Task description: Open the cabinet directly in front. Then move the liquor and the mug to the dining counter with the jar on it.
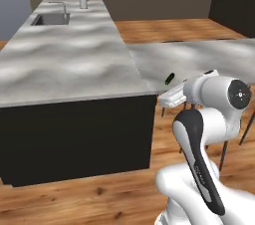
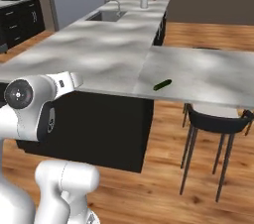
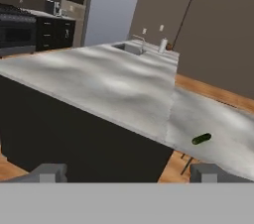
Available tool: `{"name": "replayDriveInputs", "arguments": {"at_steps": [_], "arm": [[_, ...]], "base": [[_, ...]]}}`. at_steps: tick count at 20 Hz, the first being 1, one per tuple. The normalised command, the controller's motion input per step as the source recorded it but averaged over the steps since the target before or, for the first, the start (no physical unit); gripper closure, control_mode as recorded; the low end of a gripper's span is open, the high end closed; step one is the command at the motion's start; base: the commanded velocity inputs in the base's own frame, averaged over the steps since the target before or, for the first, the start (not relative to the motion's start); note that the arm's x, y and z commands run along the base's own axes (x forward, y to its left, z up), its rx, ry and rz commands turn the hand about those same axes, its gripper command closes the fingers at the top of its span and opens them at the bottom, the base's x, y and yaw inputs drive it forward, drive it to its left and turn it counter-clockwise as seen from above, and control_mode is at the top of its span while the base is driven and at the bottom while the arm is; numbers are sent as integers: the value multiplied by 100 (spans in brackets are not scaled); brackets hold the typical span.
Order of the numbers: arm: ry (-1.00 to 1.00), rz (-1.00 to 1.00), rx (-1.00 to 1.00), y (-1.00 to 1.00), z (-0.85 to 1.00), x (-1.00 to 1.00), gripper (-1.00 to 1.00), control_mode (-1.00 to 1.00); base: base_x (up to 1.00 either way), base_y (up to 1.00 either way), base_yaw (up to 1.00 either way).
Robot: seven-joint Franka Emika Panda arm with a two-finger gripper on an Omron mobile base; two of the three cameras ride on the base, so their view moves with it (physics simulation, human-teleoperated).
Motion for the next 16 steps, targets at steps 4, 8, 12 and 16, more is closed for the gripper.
{"name": "replayDriveInputs", "arguments": {"at_steps": [4, 8, 12, 16], "arm": [[0, 0, 0, 0, 0, 0, -100, 100], [0, 0, 0, 0, 0, 0, -100, 100], [0, 0, 0, 0, 0, 0, -100, 100], [0, 0, 0, 0, 0, 0, -100, 100]], "base": [[27, 100, 0], [16, 100, 0], [17, 100, 0], [19, 100, 0]]}}
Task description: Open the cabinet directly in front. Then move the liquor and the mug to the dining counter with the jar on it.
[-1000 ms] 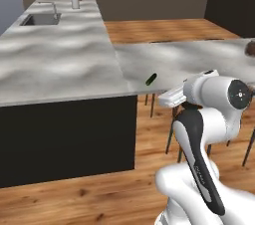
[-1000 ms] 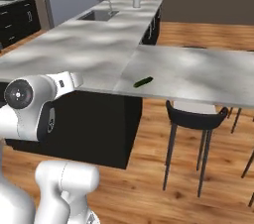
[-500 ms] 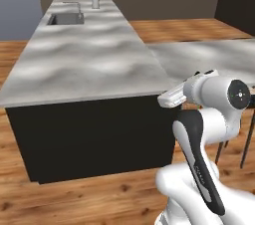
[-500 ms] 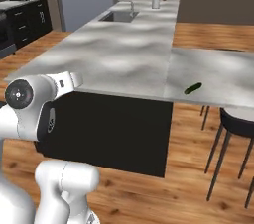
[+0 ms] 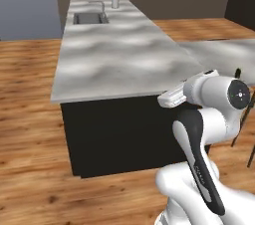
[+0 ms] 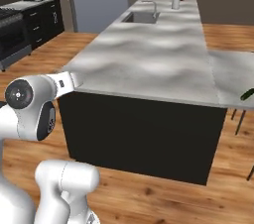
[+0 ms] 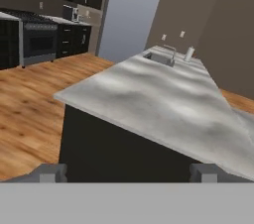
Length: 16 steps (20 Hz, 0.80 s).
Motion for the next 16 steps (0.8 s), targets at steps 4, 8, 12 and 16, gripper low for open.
{"name": "replayDriveInputs", "arguments": {"at_steps": [4, 8, 12, 16], "arm": [[0, 0, 0, 0, 0, 0, -100, 100], [0, 0, 0, 0, 0, 0, -100, 100], [0, 0, 0, 0, 0, 0, -100, 100], [0, 0, 0, 0, 0, 0, -100, 100]], "base": [[26, 100, 0], [31, 100, 0], [41, 100, 0], [50, 100, 0]]}}
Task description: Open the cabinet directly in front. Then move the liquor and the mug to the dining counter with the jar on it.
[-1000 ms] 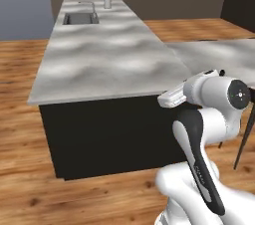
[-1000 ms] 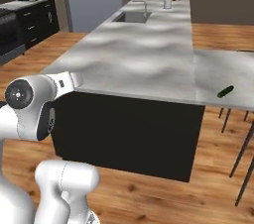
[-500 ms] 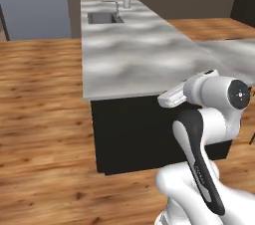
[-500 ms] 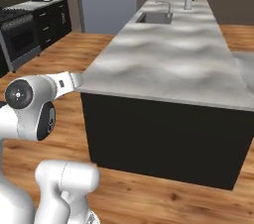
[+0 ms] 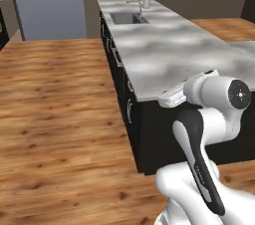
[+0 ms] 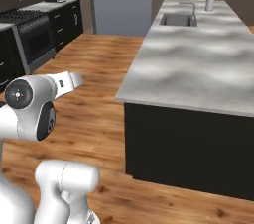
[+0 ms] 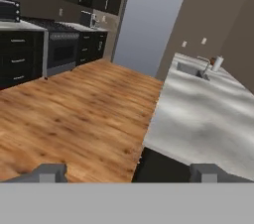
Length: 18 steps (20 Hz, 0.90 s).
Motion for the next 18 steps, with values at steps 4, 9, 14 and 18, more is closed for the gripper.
{"name": "replayDriveInputs", "arguments": {"at_steps": [4, 9, 14, 18], "arm": [[0, 0, 0, 0, 0, 0, -100, 100], [0, 0, 0, 0, 0, 0, -100, 100], [0, 0, 0, 0, 0, 0, -100, 100], [0, 0, 0, 0, 0, 0, -100, 100]], "base": [[74, 100, 0], [99, 100, -9], [100, 100, -19], [100, 100, -20]]}}
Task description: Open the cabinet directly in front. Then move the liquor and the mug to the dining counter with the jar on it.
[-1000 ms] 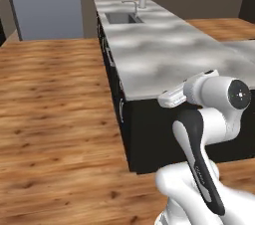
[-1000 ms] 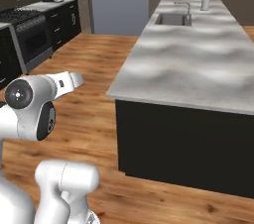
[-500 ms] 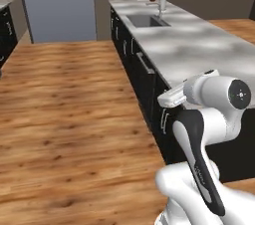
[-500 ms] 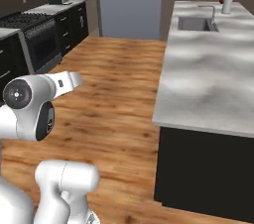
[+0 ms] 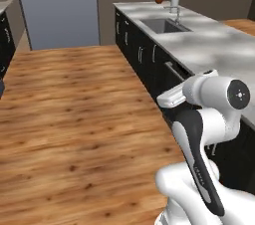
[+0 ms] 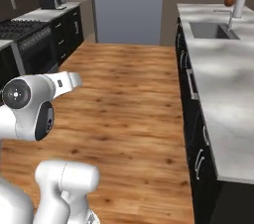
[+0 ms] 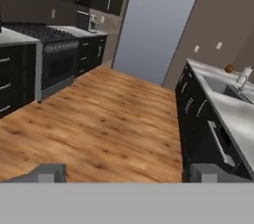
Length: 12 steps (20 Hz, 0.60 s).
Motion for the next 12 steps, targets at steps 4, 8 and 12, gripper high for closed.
{"name": "replayDriveInputs", "arguments": {"at_steps": [4, 8, 12], "arm": [[0, 0, 0, 0, 0, 0, -100, 100], [0, 0, 0, 0, 0, 0, -100, 100], [0, 0, 0, 0, 0, 0, -100, 100]], "base": [[100, 100, -21], [100, 100, -20], [100, 83, -8]]}}
